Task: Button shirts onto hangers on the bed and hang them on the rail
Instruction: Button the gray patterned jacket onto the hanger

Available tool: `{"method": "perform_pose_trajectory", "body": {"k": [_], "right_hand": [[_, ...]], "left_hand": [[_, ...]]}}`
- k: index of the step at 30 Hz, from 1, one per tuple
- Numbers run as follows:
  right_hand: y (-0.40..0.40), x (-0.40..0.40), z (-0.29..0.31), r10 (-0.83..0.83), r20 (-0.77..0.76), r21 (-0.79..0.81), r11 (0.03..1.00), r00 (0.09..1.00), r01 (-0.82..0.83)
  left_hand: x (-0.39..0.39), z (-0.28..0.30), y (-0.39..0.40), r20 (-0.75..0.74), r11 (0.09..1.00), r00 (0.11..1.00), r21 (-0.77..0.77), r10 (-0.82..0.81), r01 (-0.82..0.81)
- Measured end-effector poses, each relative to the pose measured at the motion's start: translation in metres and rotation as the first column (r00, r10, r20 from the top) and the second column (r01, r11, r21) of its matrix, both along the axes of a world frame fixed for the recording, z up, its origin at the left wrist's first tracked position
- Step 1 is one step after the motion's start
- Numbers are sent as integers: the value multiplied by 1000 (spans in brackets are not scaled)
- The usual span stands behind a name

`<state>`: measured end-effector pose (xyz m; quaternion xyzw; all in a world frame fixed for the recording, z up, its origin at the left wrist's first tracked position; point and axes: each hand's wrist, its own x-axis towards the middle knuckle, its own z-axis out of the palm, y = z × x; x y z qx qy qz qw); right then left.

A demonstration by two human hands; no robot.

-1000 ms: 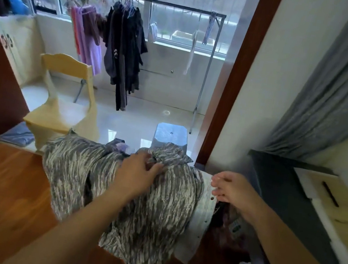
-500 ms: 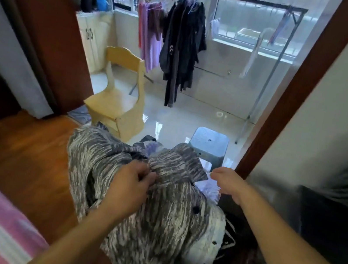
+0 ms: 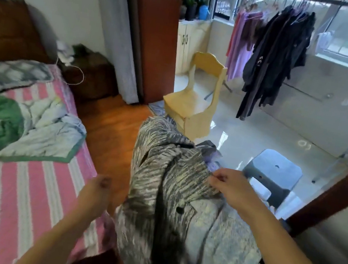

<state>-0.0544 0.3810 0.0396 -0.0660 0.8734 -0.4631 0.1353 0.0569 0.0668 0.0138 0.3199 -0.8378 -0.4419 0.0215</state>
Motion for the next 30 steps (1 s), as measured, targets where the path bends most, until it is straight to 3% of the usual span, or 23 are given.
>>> {"method": "perform_pose_trajectory", "body": {"k": [1, 3, 6, 8, 11, 15, 18, 20, 22, 27, 30], "right_hand": [[-7, 6, -1, -19, -41, 27, 999, 999, 20], [-18, 20, -1, -90, -123, 31, 995, 988, 94], [-36, 46, 4, -135, -210, -58, 990, 968, 126], [-51, 68, 3, -109, -268, -53, 994, 957, 99], [-64, 91, -12, -18, -289, -25, 1000, 957, 11], [-48, 92, -17, 203, -294, 1, 977, 934, -212], [-12, 73, -13, 43, -271, -112, 991, 962, -76], [14, 50, -15, -65, -246, -93, 995, 967, 43], [27, 23, -18, -45, -244, -13, 999, 969, 43], [-27, -39, -29, 276, -306, 247, 947, 911, -204], [-64, -64, -41, 394, -358, 390, 887, 846, -247]], "left_hand": [[0, 3, 11, -52, 1000, 999, -2, 3, -4], [1, 14, 40, -110, 983, 985, 117, -131, 143], [-9, 41, 86, -97, 799, 948, 516, -302, 308], [-25, 56, 105, -38, 717, 934, 630, -354, 297], [-46, 61, 116, 78, 772, 876, 514, -476, 374], [-59, 39, 107, 187, 843, 822, 90, -537, 530], [-52, 40, 93, 81, 872, 875, -79, -477, 483], [-45, 54, 81, -5, 910, 917, -127, -399, 395], [-39, 76, 71, -83, 930, 933, -150, -350, 335], [-17, 156, 53, -264, 933, 896, -44, -357, 358], [5, 190, 20, -157, 904, 891, -96, -426, 416]]}}
